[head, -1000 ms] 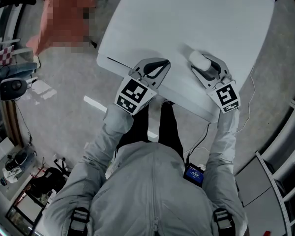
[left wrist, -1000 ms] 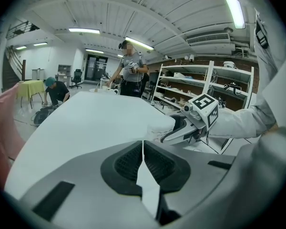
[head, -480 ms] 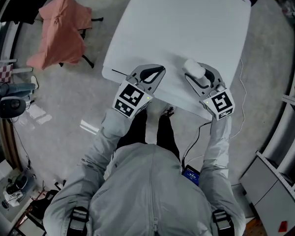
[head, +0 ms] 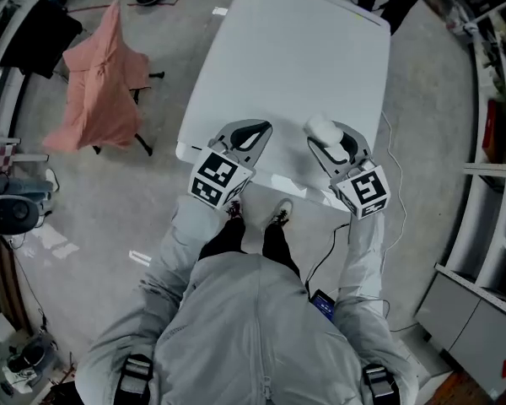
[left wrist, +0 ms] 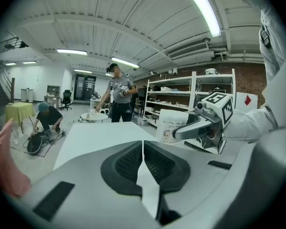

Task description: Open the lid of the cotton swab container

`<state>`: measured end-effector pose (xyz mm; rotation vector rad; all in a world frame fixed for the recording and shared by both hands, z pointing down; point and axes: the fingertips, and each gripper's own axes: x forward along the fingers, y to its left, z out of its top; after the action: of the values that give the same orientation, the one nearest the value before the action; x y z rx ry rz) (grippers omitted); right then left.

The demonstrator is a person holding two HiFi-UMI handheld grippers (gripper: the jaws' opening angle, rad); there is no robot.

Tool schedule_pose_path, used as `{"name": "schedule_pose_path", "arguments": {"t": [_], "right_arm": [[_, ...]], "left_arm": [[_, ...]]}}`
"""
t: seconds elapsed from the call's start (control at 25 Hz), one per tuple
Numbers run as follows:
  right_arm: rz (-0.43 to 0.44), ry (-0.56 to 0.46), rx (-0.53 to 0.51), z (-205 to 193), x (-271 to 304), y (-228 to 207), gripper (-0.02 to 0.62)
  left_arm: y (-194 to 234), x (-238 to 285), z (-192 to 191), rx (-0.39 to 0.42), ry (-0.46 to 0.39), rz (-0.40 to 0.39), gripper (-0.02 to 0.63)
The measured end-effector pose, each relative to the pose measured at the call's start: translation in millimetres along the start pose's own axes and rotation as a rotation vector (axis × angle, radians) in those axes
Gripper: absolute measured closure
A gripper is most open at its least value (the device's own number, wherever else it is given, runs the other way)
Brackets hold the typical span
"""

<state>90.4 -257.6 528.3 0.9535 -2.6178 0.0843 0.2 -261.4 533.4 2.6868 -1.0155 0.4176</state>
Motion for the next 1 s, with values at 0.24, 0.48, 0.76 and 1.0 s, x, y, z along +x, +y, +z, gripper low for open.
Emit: {"name": "schedule_pose_path", "arguments": {"t": [0.24, 0.48, 0.76, 1.0], "right_arm": [[-0.171, -0.026, 0.032, 30, -34, 0, 0.364], [-0.256, -0.044, 0.025, 64, -63, 14, 0.365], [-0.293, -0.084, 0.027, 99, -119, 31, 0.365], [-0.345, -0.107, 0.033, 122, -158, 41, 0.365]], "left_arm": [[-8, -24, 29, 0.021, -0.053, -0.011, 0.578], [-13, -42, 64, 0.064, -0.108, -0.029, 0.578], [-50, -61, 105, 0.118, -0.165, -0.038, 0.578], [-68, -79, 130, 0.134, -0.209, -0.035, 0.578]]}}
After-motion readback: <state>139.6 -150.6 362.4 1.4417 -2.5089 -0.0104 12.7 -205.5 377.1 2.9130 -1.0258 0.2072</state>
